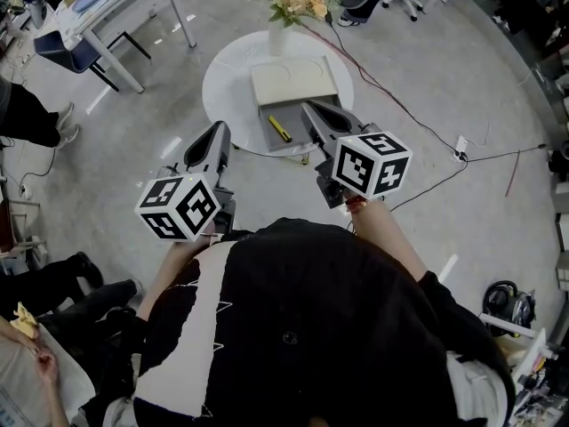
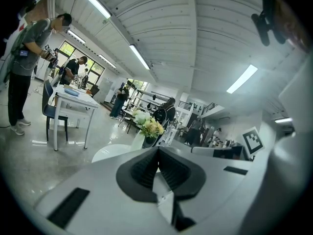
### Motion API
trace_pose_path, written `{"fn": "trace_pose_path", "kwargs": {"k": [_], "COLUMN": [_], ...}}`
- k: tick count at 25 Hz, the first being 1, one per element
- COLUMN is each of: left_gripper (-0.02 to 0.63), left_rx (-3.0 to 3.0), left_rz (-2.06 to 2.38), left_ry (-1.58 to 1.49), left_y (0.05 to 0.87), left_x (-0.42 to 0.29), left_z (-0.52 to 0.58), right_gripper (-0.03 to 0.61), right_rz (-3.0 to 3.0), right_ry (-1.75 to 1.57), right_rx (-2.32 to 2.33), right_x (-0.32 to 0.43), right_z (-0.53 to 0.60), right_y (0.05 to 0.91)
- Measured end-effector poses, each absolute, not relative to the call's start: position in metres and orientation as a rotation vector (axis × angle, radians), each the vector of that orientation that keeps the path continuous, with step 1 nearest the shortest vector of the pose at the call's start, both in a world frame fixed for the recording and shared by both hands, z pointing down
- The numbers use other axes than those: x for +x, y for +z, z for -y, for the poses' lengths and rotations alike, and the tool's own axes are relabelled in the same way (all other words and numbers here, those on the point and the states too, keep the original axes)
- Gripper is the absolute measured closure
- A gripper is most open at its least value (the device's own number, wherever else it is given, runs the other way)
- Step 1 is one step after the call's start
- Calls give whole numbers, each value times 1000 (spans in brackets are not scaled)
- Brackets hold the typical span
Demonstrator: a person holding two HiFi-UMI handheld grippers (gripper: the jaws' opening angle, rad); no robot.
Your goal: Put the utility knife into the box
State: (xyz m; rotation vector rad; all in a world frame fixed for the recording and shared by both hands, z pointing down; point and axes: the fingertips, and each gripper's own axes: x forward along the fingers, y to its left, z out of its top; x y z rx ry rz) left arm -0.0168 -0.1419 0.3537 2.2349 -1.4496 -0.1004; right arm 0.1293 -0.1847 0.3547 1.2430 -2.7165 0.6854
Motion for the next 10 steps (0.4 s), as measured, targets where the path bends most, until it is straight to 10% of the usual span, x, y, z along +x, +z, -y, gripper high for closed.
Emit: {"fn": "trace_pose_path", "kwargs": {"k": [10], "left_gripper": [603], "left_rx": [2242], "left_rz": [1441], "left_ry": [-95], "left_y": [353], "left_x": [-13], "left_z": [144], "right_gripper": [574], "right_rz": [2709], "right_ry": [681], "right_rx": [1241], "right_x": [131], "right_z": [185], "right_y": [356]}}
